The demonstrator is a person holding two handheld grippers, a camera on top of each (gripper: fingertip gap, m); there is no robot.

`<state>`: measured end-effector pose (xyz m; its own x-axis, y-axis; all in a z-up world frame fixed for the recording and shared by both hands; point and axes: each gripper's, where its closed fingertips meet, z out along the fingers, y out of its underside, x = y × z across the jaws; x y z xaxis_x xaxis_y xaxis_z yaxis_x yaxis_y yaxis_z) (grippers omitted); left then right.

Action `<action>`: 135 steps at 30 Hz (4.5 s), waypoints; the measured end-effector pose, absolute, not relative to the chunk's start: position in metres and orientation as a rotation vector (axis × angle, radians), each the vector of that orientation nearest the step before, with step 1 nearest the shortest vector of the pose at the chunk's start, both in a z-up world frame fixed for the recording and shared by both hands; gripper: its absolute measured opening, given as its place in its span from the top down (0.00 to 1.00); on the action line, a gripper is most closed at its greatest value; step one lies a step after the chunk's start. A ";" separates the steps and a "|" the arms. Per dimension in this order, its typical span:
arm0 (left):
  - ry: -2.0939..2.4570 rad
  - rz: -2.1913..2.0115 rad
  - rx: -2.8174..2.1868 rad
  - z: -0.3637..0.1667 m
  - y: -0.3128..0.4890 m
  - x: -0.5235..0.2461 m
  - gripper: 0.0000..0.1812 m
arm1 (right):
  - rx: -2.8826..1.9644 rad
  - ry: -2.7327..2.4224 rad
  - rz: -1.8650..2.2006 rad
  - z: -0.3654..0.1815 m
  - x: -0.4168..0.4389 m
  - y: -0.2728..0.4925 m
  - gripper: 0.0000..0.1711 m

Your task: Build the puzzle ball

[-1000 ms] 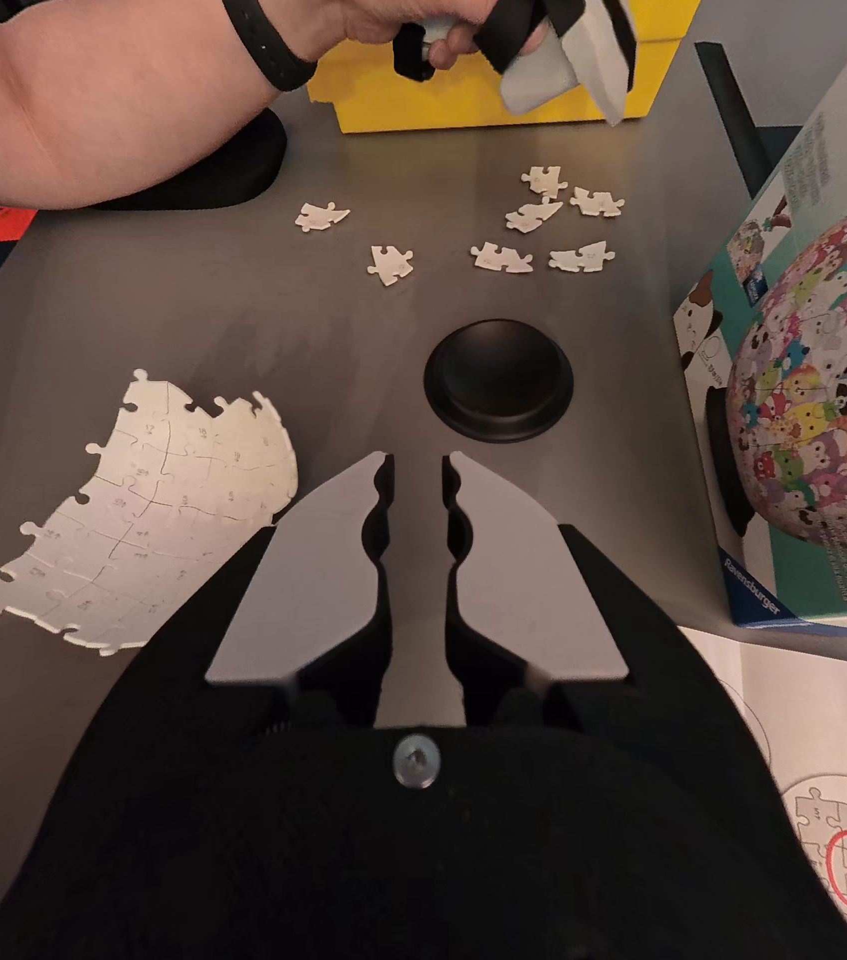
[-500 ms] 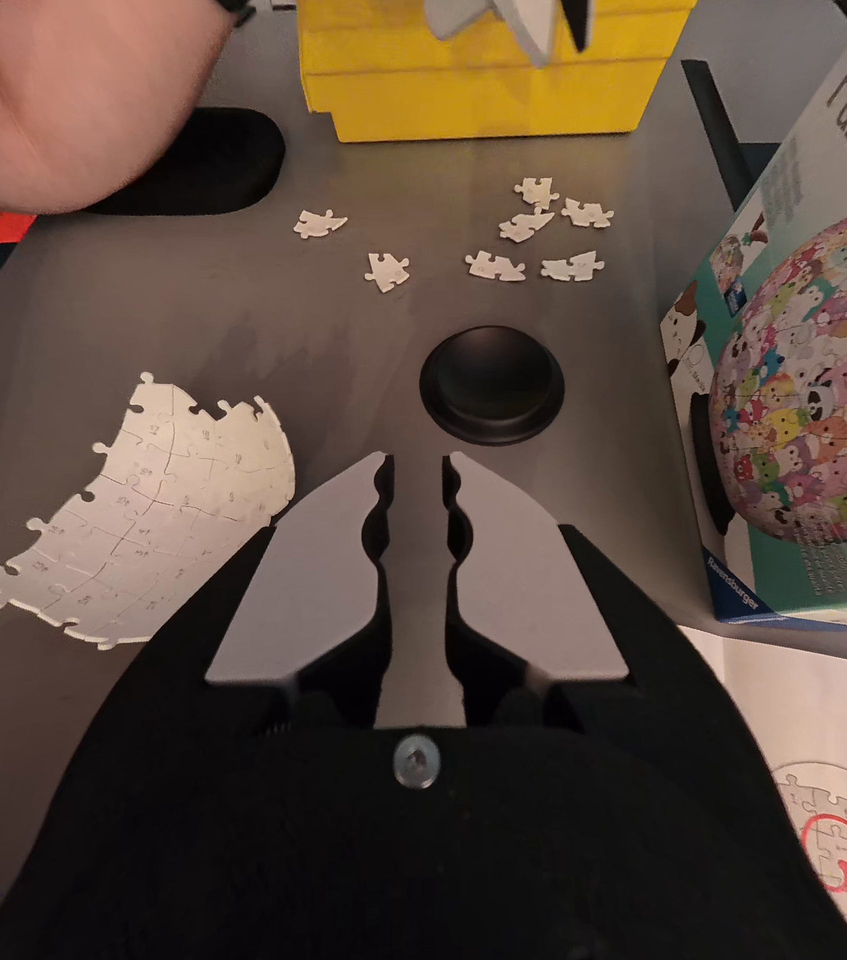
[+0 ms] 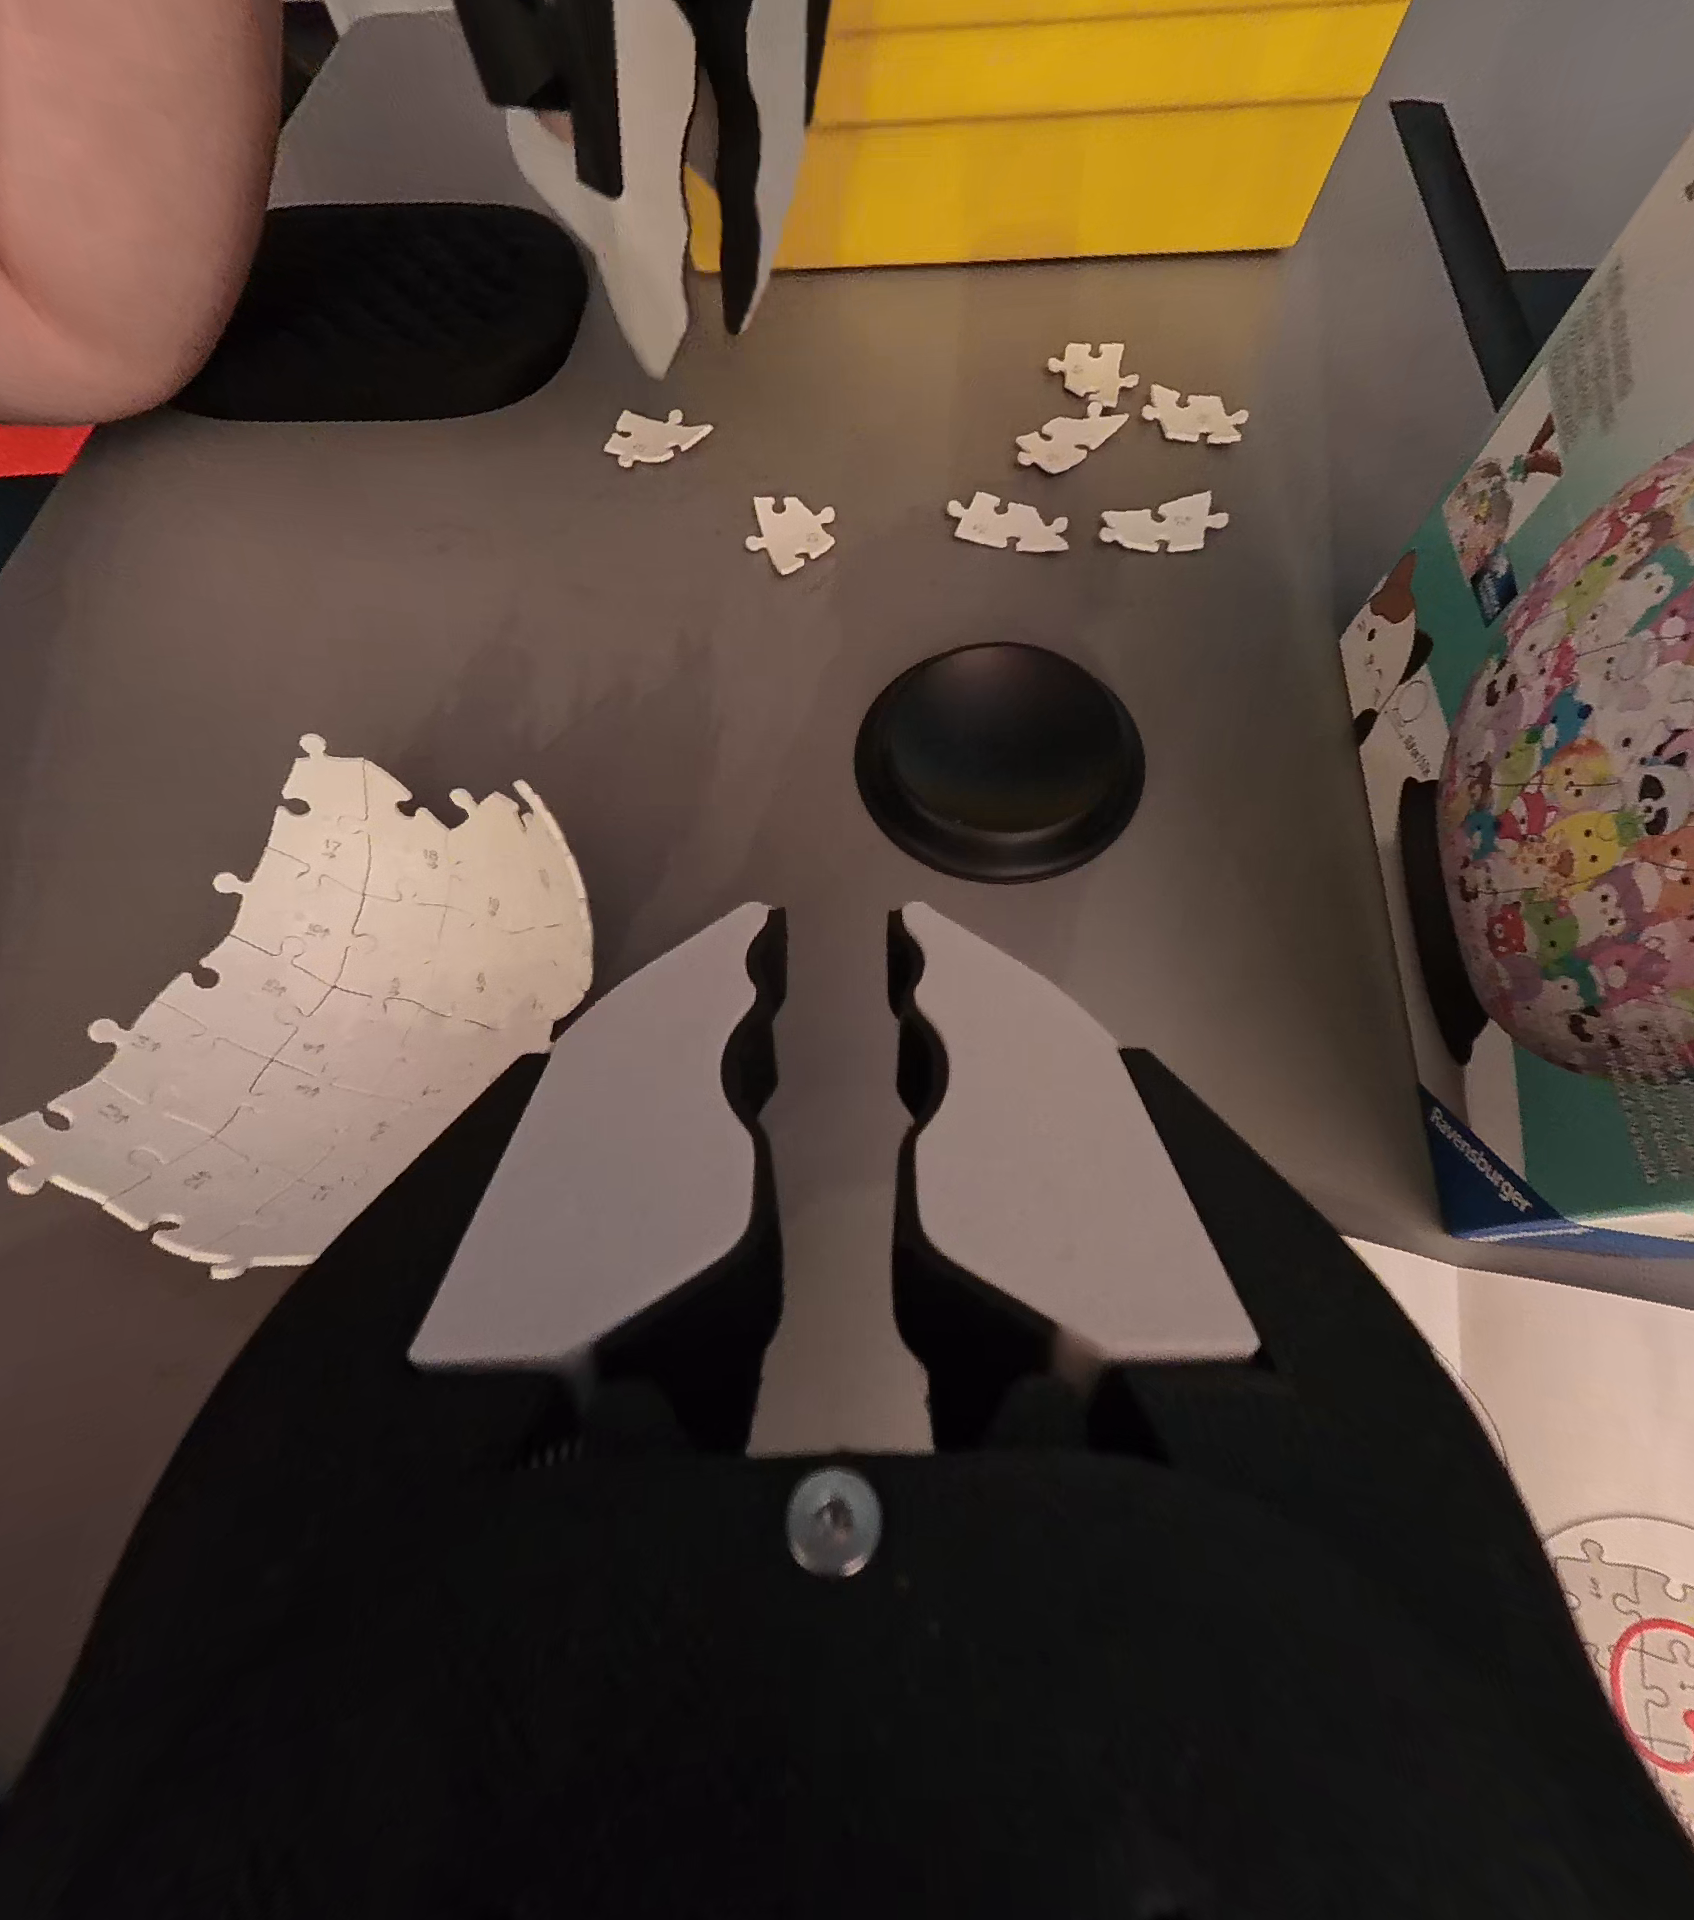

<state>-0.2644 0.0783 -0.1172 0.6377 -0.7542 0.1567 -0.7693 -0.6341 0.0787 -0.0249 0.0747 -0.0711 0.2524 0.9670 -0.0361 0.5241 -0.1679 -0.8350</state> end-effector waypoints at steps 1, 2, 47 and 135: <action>-1.261 0.122 2.692 -0.122 0.075 -0.269 0.78 | -1.804 -1.367 0.779 -0.071 -0.025 0.074 0.89; -1.243 0.076 2.677 -0.126 0.073 -0.273 0.76 | -1.805 -1.369 0.781 -0.071 -0.025 0.074 0.89; -1.823 -0.119 2.919 -0.132 0.094 -0.284 0.74 | -1.725 -1.410 0.790 -0.041 -0.029 0.059 0.89; -1.821 1.504 2.131 -0.123 0.001 -0.044 0.77 | -2.288 -1.744 0.805 -0.112 -0.032 0.006 0.98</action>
<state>-0.0443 0.0008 -0.1231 -0.1018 -0.7853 0.6107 -0.7481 -0.3442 -0.5674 -0.0324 0.0059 -0.1118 0.1783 0.9302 -0.3208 0.8474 -0.3109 -0.4304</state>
